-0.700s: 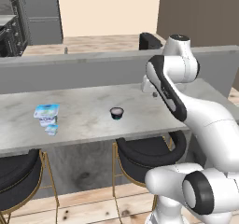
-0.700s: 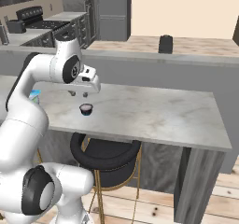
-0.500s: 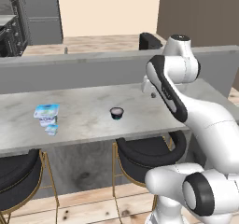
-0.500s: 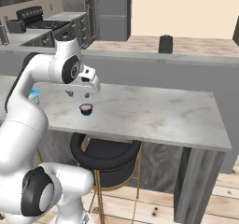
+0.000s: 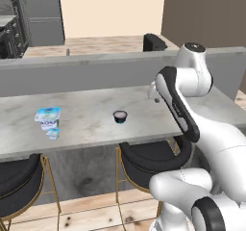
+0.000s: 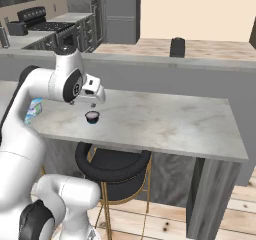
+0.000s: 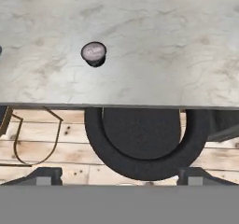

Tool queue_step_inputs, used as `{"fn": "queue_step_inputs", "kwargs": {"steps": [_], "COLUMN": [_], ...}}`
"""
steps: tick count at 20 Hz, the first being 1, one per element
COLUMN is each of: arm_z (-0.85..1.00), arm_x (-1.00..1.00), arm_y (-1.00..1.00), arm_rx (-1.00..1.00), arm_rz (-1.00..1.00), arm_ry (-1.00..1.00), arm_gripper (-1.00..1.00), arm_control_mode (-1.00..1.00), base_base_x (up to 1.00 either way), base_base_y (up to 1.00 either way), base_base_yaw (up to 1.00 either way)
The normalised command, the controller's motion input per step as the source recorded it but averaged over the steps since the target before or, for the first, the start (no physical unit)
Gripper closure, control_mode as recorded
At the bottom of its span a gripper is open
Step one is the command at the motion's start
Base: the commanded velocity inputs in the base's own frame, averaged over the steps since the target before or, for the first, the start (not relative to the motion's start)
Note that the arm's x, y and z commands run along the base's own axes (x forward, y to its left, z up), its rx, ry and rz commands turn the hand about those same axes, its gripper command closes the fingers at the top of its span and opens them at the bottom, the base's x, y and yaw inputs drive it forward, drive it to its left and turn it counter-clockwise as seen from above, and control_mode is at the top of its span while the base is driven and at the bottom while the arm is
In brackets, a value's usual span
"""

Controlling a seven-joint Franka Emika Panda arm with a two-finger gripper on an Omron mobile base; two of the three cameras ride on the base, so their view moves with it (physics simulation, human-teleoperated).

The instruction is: Stack the yogurt containers by placing the smaller containers on top of the larger containers.

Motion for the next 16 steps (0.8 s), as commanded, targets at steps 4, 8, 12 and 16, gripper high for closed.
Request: {"fn": "queue_step_inputs", "kwargs": {"steps": [4,8,12,16], "arm_z": [0.00,0.04,0.10,0.01], "arm_x": [0.00,0.00,0.00,0.05], "arm_y": [0.03,0.02,0.13,0.33], "arm_rx": [0.24,0.32,0.28,0.11], "arm_rz": [0.00,0.00,0.00,0.00], "arm_ry": [-0.05,-0.06,-0.03,0.03], "arm_gripper": [-1.00,-1.00,-1.00,-1.00], "arm_control_mode": [-1.00,-1.00,-1.00,-1.00], "base_base_x": [0.00,0.00,0.00,0.00], "base_base_y": [0.00,0.00,0.00,0.00], "base_base_yaw": [0.00,0.00,0.00,0.00]}}
